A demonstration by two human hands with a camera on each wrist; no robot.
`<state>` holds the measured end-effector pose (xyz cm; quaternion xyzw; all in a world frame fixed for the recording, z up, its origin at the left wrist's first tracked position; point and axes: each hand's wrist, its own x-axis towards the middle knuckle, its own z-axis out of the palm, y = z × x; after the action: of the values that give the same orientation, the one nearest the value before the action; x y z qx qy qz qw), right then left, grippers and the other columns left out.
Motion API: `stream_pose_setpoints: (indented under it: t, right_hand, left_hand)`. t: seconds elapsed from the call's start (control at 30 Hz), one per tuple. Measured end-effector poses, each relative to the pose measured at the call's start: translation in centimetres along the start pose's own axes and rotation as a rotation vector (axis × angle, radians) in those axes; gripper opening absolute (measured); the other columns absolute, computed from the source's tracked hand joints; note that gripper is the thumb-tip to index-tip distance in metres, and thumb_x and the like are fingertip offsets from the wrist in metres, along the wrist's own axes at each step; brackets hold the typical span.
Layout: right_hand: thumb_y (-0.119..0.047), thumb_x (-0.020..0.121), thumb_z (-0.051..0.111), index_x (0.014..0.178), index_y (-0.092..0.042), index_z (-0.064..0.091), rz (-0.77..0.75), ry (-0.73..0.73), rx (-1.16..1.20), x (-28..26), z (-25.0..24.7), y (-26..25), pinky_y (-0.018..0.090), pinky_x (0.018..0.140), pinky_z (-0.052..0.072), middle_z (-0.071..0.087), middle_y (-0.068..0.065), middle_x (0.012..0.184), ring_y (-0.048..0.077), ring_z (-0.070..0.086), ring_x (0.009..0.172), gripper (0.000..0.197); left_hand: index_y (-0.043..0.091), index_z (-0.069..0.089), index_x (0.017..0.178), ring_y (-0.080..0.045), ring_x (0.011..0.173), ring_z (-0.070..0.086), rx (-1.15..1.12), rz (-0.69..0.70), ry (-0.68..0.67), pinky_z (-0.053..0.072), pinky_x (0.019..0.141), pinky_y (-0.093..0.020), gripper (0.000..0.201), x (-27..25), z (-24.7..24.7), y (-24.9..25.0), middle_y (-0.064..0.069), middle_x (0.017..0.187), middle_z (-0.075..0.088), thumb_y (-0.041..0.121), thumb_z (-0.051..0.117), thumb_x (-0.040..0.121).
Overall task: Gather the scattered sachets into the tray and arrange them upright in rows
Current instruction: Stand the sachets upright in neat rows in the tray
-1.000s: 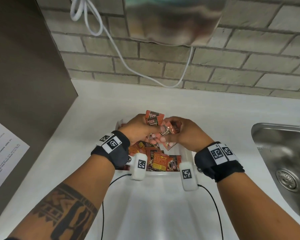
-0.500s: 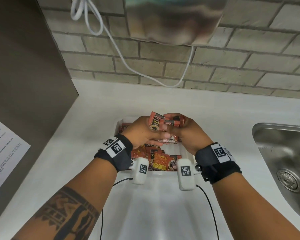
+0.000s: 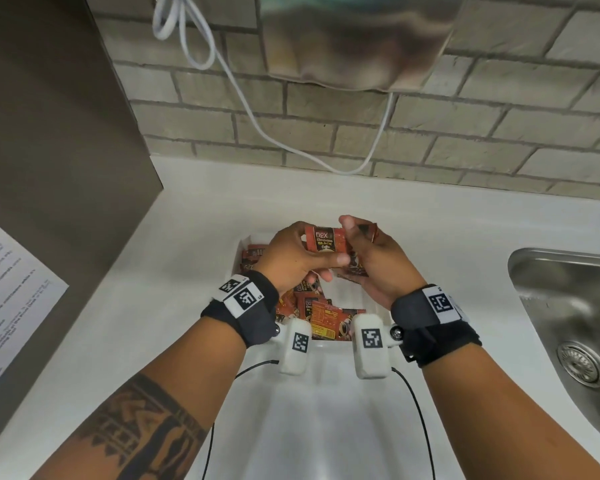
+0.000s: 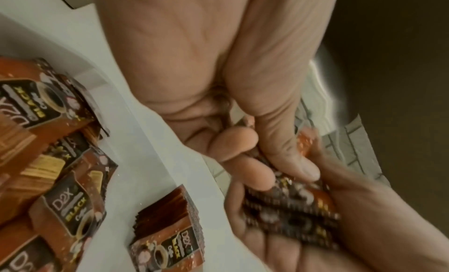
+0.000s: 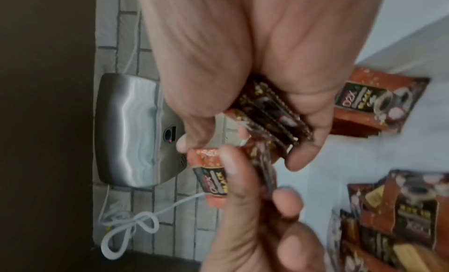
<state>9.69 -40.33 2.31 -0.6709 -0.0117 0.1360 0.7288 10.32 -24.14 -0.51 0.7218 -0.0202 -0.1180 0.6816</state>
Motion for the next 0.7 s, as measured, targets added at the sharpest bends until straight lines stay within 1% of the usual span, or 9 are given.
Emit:
stream_pose_setpoints:
  t: [0.07, 0.13, 0.2, 0.3, 0.4, 0.5, 0.57, 0.63, 0.7]
  right_hand:
    - [-0.052, 0.084, 0.055, 0.092, -0.017, 0.074, 0.005, -0.087, 0.058, -0.5, 0.3, -0.5, 0.036, 0.079, 0.060, 0.070, 0.015, 0.091, 0.025, 0.070, 0.083, 0.042]
    - [-0.049, 0.080, 0.060, 0.111, -0.012, 0.068, 0.001, -0.107, 0.072, -0.4, 0.2, -0.2, 0.037, 0.080, 0.059, 0.068, 0.021, 0.103, 0.028, 0.069, 0.087, 0.049]
    - [-0.031, 0.090, 0.067, 0.131, -0.011, 0.057, 0.016, -0.071, 0.048, 0.2, -0.2, 0.5, 0.040, 0.085, 0.058, 0.066, 0.022, 0.120, 0.030, 0.068, 0.101, 0.048]
    - [-0.004, 0.098, 0.056, 0.129, -0.008, 0.061, 0.035, -0.006, 0.051, 0.8, -0.8, 1.1, 0.044, 0.087, 0.057, 0.064, 0.028, 0.122, 0.034, 0.066, 0.103, 0.032]
    - [-0.001, 0.096, 0.053, 0.127, -0.007, 0.064, 0.035, 0.025, 0.083, 0.7, -1.0, 1.0, 0.045, 0.089, 0.055, 0.062, 0.031, 0.123, 0.037, 0.066, 0.104, 0.034]
    - [-0.010, 0.100, 0.053, 0.130, -0.001, 0.059, 0.036, 0.033, 0.156, 0.4, -0.3, 1.4, 0.041, 0.088, 0.055, 0.068, 0.023, 0.120, 0.037, 0.065, 0.114, 0.032]
    - [-0.026, 0.100, 0.058, 0.127, -0.001, 0.061, 0.006, 0.034, 0.126, 0.2, 0.4, 1.7, 0.043, 0.096, 0.053, 0.070, 0.019, 0.119, 0.033, 0.066, 0.116, 0.036]
    - [-0.045, 0.092, 0.063, 0.119, -0.010, 0.065, -0.041, 0.045, 0.038, 0.1, 0.9, 1.9, 0.046, 0.102, 0.050, 0.072, 0.013, 0.117, 0.027, 0.067, 0.115, 0.044]
    - [-0.060, 0.085, 0.060, 0.113, -0.020, 0.066, -0.071, 0.057, -0.083, 0.0, 0.9, 1.9, 0.042, 0.102, 0.050, 0.074, 0.005, 0.114, 0.018, 0.068, 0.112, 0.049]
  left_hand:
    - [0.003, 0.057, 0.119, -0.022, 0.060, 0.069, -0.010, -0.015, 0.029, 0.047, 0.048, -0.027, 0.069, 0.1, 0.5, -0.2, -0.015, 0.084, 0.076, 0.029, 0.094, 0.068]
    - [0.006, 0.053, 0.120, -0.020, 0.058, 0.067, 0.039, -0.027, 0.029, 0.049, 0.048, -0.027, 0.071, 0.1, 0.7, 0.1, -0.016, 0.080, 0.074, 0.028, 0.095, 0.067]
    - [0.006, 0.060, 0.114, -0.021, 0.057, 0.066, 0.136, 0.009, -0.032, 0.050, 0.048, -0.027, 0.060, 0.2, 0.6, 0.2, -0.018, 0.079, 0.073, 0.028, 0.093, 0.070]
    - [0.008, 0.065, 0.109, -0.020, 0.061, 0.062, 0.178, 0.038, -0.099, 0.050, 0.051, -0.027, 0.042, 0.0, 0.5, 0.4, -0.011, 0.082, 0.072, 0.040, 0.080, 0.085]
    - [0.011, 0.049, 0.123, -0.015, 0.073, 0.053, 0.094, -0.130, -0.153, 0.047, 0.058, -0.028, 0.043, -0.5, 1.0, 0.5, -0.014, 0.098, 0.062, 0.044, 0.060, 0.099]
    - [0.004, 0.057, 0.124, -0.016, 0.079, 0.052, -0.180, -0.249, -0.185, 0.043, 0.062, -0.029, 0.032, -0.9, 1.5, 0.7, -0.010, 0.098, 0.058, 0.029, 0.050, 0.105]
    - [0.004, 0.057, 0.135, -0.022, 0.096, 0.056, -0.306, -0.260, -0.196, 0.050, 0.070, -0.034, 0.037, -1.0, 1.6, 0.9, -0.012, 0.115, 0.062, 0.022, 0.046, 0.104]
    - [0.009, 0.057, 0.136, -0.026, 0.113, 0.054, -0.385, -0.251, -0.220, 0.054, 0.085, -0.043, 0.037, -1.0, 1.8, 1.1, -0.015, 0.135, 0.060, 0.014, 0.043, 0.103]
    - [0.016, 0.060, 0.128, -0.026, 0.120, 0.053, -0.391, -0.240, -0.262, 0.052, 0.097, -0.049, 0.030, -1.1, 1.7, 1.2, -0.011, 0.134, 0.060, 0.007, 0.042, 0.105]
